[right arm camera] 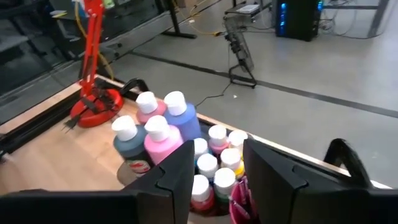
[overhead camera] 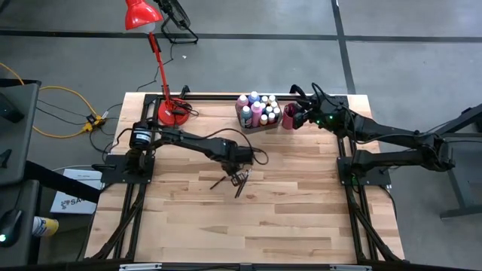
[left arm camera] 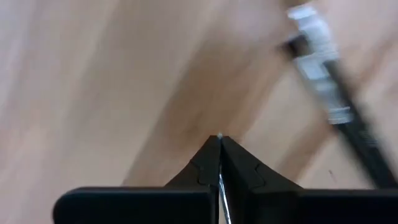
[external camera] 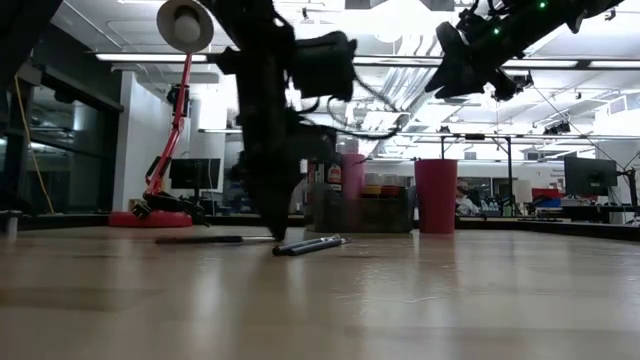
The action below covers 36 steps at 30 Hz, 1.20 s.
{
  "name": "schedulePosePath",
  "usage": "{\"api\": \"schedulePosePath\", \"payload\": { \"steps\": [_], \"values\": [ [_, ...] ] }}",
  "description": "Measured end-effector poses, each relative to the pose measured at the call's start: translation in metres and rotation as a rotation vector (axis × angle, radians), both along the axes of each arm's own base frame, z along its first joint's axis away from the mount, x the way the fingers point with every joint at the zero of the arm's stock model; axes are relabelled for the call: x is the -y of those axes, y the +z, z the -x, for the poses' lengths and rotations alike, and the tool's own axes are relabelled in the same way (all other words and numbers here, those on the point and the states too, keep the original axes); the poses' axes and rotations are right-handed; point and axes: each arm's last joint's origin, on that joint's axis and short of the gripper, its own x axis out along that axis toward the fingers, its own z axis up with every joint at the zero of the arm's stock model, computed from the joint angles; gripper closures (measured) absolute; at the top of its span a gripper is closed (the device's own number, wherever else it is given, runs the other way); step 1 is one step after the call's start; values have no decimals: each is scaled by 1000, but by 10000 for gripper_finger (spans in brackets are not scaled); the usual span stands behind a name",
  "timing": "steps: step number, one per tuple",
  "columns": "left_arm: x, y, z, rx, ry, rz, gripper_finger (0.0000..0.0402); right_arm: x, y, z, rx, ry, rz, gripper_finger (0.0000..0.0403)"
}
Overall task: Pick & Place Paint Supplies
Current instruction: Put the black paintbrush into the red cup
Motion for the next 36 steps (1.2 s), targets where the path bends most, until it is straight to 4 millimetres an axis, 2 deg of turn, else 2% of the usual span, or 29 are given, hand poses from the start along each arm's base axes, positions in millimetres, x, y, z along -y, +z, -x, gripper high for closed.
{"api": "schedulePosePath", "payload": {
  "steps": [3,8,10,12,16,21,24,28,33,36],
  "values": [
    [-1,20,-13,71,-87,-36,401,-1,0,-1,-6,45,-3,273],
    [-7,84,-32,252,-216,-154,401,-4,0,-1,4,144,-33,274],
    [-12,108,-33,280,-257,-226,402,-6,3,1,18,176,-35,274],
    [-16,139,-39,376,-270,-309,401,-8,5,5,26,204,-41,275],
    [-24,198,-38,512,-332,-452,401,-15,16,14,80,308,-5,275],
    [-31,251,-34,654,-385,-586,401,-24,32,18,179,573,78,275],
    [-34,267,-33,722,-404,-621,401,-27,36,16,228,686,101,275],
    [-36,281,-30,781,-438,-636,401,-28,42,13,281,706,142,275],
    [-36,283,-32,811,-448,-640,401,-33,42,-1,299,777,187,269],
    [-36,284,-32,822,-456,-637,401,-36,35,-12,278,814,170,245]
  ]
}}
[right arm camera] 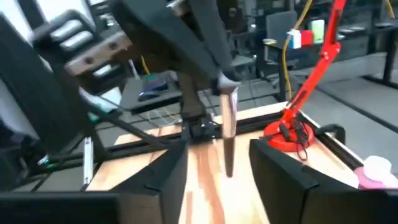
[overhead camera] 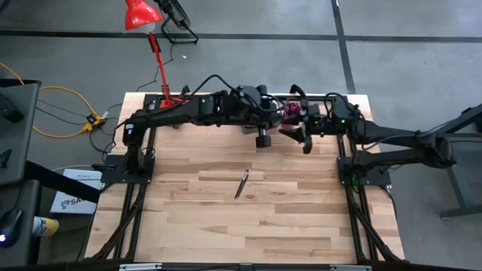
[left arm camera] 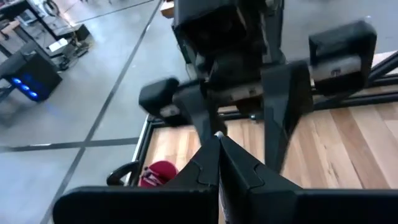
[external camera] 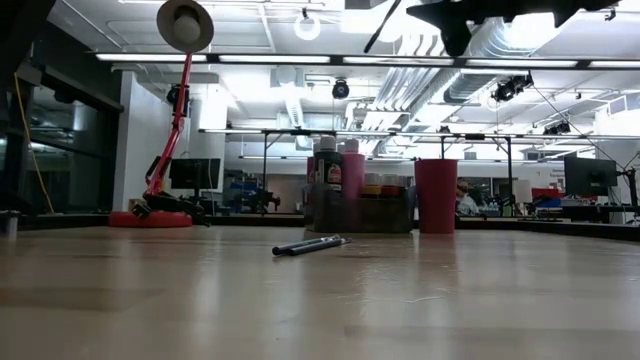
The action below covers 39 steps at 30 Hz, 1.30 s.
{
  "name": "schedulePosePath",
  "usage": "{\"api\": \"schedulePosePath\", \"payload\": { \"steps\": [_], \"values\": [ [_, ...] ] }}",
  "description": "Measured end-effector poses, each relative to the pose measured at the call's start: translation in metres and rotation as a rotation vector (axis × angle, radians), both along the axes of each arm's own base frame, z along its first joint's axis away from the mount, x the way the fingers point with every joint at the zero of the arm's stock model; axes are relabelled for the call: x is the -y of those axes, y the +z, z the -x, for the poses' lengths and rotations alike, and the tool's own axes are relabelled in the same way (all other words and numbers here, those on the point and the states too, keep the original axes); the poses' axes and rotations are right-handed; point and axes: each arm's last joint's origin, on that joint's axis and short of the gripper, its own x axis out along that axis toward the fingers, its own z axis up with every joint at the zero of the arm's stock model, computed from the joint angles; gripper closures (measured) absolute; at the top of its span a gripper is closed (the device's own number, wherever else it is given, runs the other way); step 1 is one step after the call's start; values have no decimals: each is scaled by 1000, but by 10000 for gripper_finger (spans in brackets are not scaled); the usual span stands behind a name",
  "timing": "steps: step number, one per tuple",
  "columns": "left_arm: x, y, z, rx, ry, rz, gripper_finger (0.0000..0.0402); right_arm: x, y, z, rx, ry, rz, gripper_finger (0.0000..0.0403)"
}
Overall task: Pick & Place Paint Supplies
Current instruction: Put the black paintbrush into the red cup
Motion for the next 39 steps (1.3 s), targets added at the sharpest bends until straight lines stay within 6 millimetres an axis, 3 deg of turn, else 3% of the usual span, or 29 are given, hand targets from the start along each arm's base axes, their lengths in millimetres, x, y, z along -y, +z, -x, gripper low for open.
{"api": "schedulePosePath", "payload": {
  "steps": [5,9,14,20,26,34,39],
  "values": [
    [0,0,0,0,-13,4,401,-3,-3,-16,39,-27,11,190],
    [0,0,0,0,-13,8,401,-5,-5,-27,63,-11,36,185],
    [0,0,0,1,-12,11,401,-3,-12,-33,26,-39,27,245],
    [0,-1,0,-8,-12,13,401,-3,-11,-32,33,-37,29,376],
    [0,-1,1,-9,-7,7,396,-2,-11,-31,28,-98,-22,384],
    [-2,-5,12,-141,84,-88,290,4,-21,-27,-77,-286,-73,384],
    [-4,-4,39,-293,237,-119,226,13,-29,-14,-180,-563,-111,384]
  ]
}}
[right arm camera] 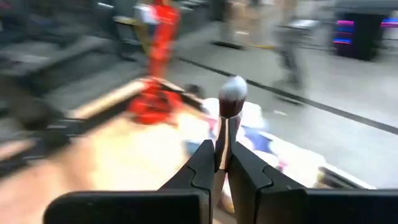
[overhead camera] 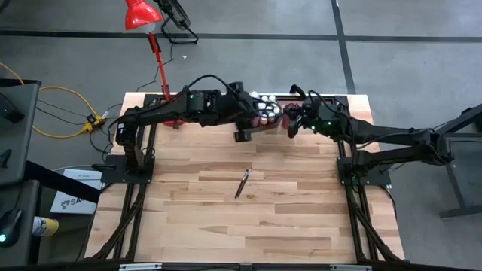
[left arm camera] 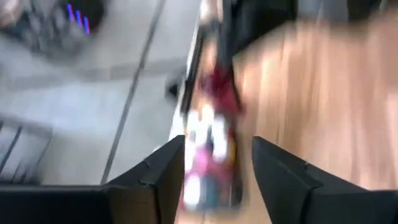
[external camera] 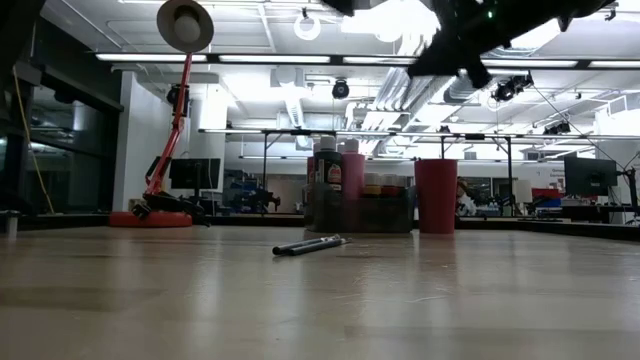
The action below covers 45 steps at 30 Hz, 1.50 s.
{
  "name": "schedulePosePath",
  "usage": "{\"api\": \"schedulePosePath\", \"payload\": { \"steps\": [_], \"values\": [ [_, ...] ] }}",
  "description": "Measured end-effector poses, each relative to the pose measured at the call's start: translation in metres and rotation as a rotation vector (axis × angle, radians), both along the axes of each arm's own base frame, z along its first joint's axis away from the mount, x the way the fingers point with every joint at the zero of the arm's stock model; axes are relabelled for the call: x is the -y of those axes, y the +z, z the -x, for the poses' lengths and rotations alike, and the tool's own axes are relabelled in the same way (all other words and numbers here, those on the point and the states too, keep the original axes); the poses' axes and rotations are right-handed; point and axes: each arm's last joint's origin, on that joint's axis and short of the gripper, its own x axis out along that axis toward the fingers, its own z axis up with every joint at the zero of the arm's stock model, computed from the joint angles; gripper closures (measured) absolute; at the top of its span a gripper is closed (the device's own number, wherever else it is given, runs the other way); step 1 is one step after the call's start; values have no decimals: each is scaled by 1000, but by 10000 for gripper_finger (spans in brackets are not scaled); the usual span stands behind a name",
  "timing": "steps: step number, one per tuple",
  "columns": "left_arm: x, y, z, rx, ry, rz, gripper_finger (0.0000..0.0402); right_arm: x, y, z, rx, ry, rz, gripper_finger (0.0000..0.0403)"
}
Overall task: Pick & Place Paint Supplies
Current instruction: Put the black paintbrush into the red cup
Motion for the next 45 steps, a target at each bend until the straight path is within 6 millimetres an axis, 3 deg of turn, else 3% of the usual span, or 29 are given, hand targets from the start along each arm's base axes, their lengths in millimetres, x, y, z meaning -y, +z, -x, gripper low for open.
{"api": "schedulePosePath", "payload": {
  "steps": [6,16,23,30,35,45],
  "values": [
    [-1,-20,15,-183,161,18,208,15,-13,14,-164,-202,-6,384],
    [2,-68,3,-247,150,69,208,46,-29,18,-269,-334,-45,384],
    [8,-86,17,-65,17,139,208,56,-47,11,-350,-310,-103,379],
    [12,-116,52,109,30,265,208,60,-57,9,-400,-316,-125,321],
    [16,-140,71,137,82,344,208,59,-54,10,-385,-326,-119,290],
    [22,-172,71,124,174,468,208,45,-32,32,-309,-322,-146,248]
  ]
}}
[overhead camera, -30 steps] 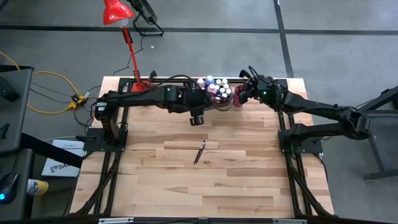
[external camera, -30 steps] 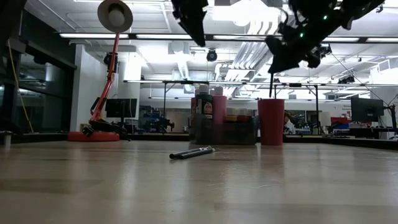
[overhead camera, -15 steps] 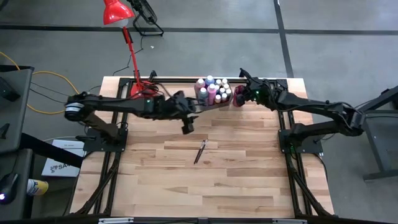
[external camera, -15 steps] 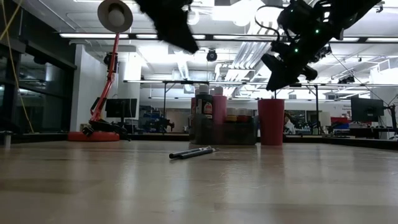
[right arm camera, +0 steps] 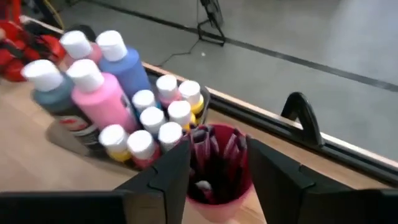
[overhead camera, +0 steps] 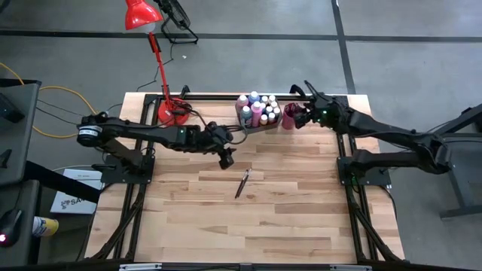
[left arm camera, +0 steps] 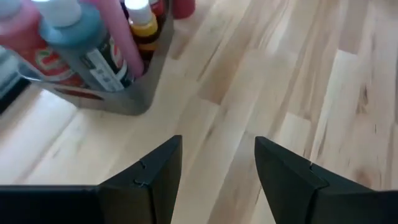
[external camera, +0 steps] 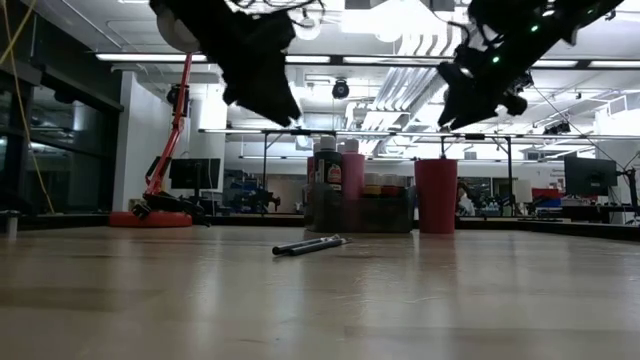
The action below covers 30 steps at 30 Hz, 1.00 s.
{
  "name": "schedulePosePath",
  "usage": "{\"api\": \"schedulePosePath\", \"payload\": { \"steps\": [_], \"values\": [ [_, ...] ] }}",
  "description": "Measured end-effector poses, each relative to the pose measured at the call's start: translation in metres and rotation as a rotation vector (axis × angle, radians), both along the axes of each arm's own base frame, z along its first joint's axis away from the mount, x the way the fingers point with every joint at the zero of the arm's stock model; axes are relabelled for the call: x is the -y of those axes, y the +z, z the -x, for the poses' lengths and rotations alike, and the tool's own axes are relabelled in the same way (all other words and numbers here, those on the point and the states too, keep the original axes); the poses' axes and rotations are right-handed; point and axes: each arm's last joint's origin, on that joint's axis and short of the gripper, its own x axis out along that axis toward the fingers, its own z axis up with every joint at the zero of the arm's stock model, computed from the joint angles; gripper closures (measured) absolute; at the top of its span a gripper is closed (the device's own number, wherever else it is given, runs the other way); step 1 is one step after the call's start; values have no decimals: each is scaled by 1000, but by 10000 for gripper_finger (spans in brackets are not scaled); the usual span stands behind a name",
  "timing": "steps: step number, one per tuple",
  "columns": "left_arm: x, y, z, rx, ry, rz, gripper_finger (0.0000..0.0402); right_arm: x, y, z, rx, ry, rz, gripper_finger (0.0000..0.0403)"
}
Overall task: Pick & Place Paint Supplies
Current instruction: Put the black paintbrush into the red cup
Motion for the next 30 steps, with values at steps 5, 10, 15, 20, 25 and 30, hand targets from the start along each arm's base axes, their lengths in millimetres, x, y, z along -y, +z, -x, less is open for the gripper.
{"api": "schedulePosePath", "payload": {
  "steps": [5,10,15,20,25,30],
  "values": [
    [0,-5,-6,21,36,85,208,-12,14,17,76,32,-18,251],
    [1,-13,-8,0,64,146,208,-20,24,27,172,84,-47,254],
    [3,-22,-13,-23,46,219,208,-25,29,33,230,106,-73,254],
    [8,-36,-27,-66,19,286,208,-28,29,32,231,132,-81,254],
    [13,-41,-48,-108,8,309,208,-29,28,31,224,139,-86,254],
    [13,-51,-61,-220,53,339,208,-29,27,31,211,137,-93,254]
  ]
}}
